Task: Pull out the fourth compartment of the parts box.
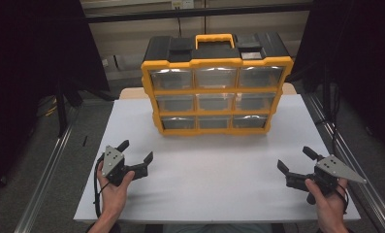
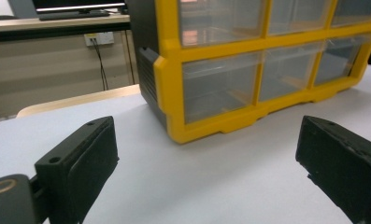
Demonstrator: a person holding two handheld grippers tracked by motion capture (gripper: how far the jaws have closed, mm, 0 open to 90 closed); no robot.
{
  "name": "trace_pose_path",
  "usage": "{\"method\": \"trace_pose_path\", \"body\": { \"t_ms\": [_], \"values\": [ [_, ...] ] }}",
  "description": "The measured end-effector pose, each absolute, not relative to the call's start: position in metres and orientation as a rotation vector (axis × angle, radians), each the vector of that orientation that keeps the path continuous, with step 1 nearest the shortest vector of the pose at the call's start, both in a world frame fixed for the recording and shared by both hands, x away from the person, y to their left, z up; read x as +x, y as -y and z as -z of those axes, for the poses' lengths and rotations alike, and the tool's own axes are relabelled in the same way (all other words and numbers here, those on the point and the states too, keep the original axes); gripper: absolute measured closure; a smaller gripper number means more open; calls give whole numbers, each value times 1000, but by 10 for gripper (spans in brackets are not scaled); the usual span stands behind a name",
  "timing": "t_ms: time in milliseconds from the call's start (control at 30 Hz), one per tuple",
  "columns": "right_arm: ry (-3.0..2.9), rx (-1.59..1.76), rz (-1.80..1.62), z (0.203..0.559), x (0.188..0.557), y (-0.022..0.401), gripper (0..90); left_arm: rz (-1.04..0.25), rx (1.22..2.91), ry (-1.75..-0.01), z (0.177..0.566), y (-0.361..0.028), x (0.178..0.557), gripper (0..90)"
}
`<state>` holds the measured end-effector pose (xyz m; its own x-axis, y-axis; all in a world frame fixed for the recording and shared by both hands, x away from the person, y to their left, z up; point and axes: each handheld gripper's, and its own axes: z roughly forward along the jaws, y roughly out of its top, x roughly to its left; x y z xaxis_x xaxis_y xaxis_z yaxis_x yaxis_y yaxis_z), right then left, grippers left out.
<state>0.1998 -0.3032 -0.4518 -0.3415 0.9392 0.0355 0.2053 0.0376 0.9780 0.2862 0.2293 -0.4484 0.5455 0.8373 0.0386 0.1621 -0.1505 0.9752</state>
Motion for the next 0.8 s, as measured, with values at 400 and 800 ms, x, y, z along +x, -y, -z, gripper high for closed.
{"method": "trace_pose_path", "body": {
  "t_ms": [400, 800],
  "values": [
    [-1636, 1182, -1361, 452, 199, 302, 13, -803, 1741, -748, 445, -215, 295, 34],
    [-1644, 1164, -1339, 452, 200, 301, 12, -873, 1709, -744, 445, -216, 319, 18]
  ]
}}
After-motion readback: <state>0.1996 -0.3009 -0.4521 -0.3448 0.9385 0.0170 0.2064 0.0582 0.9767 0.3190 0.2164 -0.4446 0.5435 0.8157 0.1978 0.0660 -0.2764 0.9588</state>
